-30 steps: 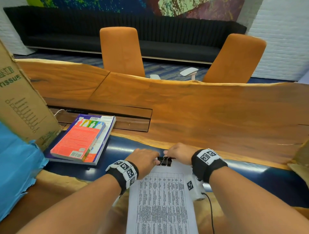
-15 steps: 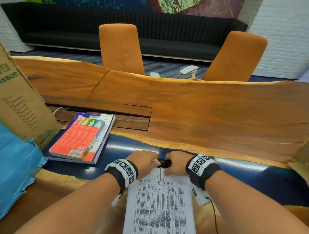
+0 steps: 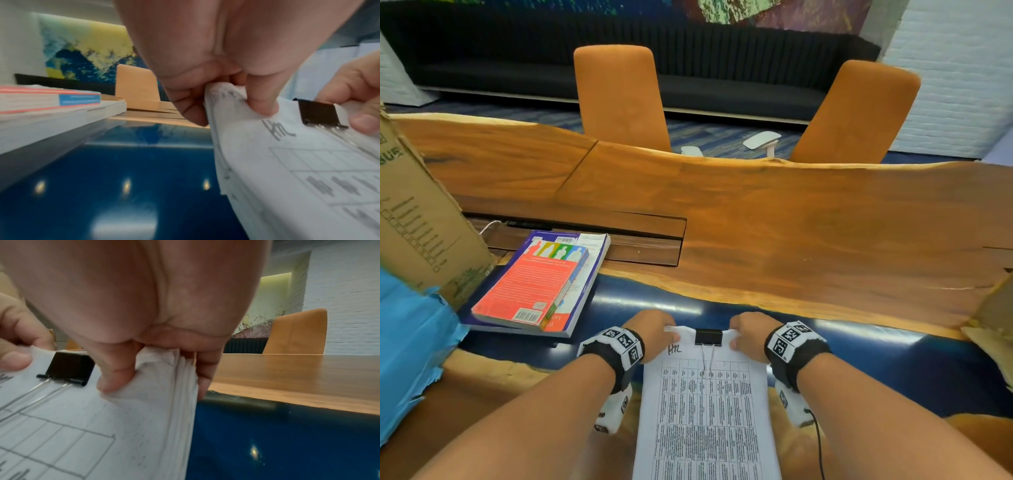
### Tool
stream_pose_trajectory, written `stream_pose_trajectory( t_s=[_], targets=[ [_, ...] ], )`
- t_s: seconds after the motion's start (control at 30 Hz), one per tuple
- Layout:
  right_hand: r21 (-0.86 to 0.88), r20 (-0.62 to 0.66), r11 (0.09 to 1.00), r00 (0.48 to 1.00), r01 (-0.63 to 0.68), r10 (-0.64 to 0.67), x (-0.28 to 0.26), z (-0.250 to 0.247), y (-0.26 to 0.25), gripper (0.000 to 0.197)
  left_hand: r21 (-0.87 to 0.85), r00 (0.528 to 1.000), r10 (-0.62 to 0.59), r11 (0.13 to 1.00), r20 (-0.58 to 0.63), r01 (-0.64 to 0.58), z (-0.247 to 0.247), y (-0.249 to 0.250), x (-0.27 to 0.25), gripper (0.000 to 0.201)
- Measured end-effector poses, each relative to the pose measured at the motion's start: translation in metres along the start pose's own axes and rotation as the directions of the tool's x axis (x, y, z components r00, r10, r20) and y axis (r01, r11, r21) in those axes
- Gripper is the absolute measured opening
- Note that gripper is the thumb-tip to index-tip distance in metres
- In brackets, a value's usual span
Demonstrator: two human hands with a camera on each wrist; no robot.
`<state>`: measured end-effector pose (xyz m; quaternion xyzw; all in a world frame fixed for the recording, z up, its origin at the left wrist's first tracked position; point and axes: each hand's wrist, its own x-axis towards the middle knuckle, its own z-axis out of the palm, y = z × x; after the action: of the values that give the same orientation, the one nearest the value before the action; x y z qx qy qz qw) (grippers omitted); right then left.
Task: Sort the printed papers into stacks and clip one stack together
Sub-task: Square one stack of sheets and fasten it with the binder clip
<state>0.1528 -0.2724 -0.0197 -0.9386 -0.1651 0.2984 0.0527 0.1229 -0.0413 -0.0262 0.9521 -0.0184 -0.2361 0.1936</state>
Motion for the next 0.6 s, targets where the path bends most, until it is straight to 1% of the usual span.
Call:
stream_pose_trajectory(
  t_s=[0.03,0.1,0.13,0.17,0.2,0.23,0.27,0.3,0.33,0.43,0.5,0.53,0.57,0.6],
  targets=[
    [0.039,-0.029,0.999,0.999,-0.037,0.038,0.001,0.001,0.004,0.041,-0.036,0.999,-0.032,0.999,-0.027,0.031,0.002,-0.004,0.001,0.032],
    [0.079,-0.067,0.984,0.984,-0.162,0.168,0.0,0.005,0.013,0.053,-0.054,0.991,-0.124,0.991,-0.043,0.121,0.004,-0.011,0.001,0.043],
    [0.093,-0.068,0.965,0.966,-0.244,0.251,-0.001,0.007,0.017,0.06,-0.062,0.981,-0.192,0.98,-0.027,0.19,0.004,-0.014,0.0,0.043],
    [0.117,-0.05,0.943,0.947,-0.311,0.318,-0.002,0.009,0.02,0.061,-0.091,0.965,-0.262,0.961,0.001,0.261,0.005,-0.016,0.0,0.039],
    [0.162,-0.015,0.922,0.933,-0.352,0.359,-0.003,0.011,0.023,0.051,-0.143,0.946,-0.321,0.936,0.039,0.323,0.006,-0.017,-0.001,0.032],
    [0.221,0.022,0.904,0.929,-0.365,0.37,-0.004,0.014,0.024,0.037,-0.207,0.925,-0.37,0.902,0.086,0.38,0.008,-0.017,-0.002,0.027],
    [0.285,0.061,0.883,0.927,-0.372,0.371,-0.004,0.018,0.025,0.025,-0.26,0.91,-0.394,0.873,0.126,0.413,0.01,-0.018,-0.002,0.025],
    [0.332,0.086,0.866,0.926,-0.375,0.368,-0.003,0.022,0.026,0.021,-0.294,0.904,-0.4,0.856,0.149,0.426,0.013,-0.018,-0.002,0.025],
    [0.353,0.089,0.856,0.924,-0.379,0.372,-0.003,0.024,0.027,0.02,-0.324,0.905,-0.396,0.845,0.154,0.425,0.016,-0.019,0.0,0.027],
    [0.396,0.021,0.81,0.887,-0.431,0.461,-0.001,0.028,0.035,0.023,-0.427,0.908,-0.395,0.804,0.139,0.415,0.023,-0.017,0.007,0.033],
    [0.411,-0.02,0.792,0.864,-0.451,0.503,0.0,0.027,0.043,0.025,-0.557,0.904,-0.403,0.722,0.143,0.41,0.024,-0.014,0.008,0.029],
    [0.405,-0.021,0.79,0.86,-0.459,0.51,0.0,0.026,0.045,0.023,-0.596,0.899,-0.41,0.686,0.157,0.417,0.024,-0.011,0.007,0.025],
    [0.403,-0.005,0.785,0.857,-0.47,0.516,-0.001,0.025,0.046,0.019,-0.609,0.894,-0.415,0.669,0.169,0.426,0.025,-0.009,0.007,0.022],
    [0.402,0.023,0.781,0.858,-0.478,0.514,-0.001,0.024,0.047,0.014,-0.601,0.893,-0.416,0.674,0.174,0.43,0.026,-0.008,0.007,0.021]
  ],
)
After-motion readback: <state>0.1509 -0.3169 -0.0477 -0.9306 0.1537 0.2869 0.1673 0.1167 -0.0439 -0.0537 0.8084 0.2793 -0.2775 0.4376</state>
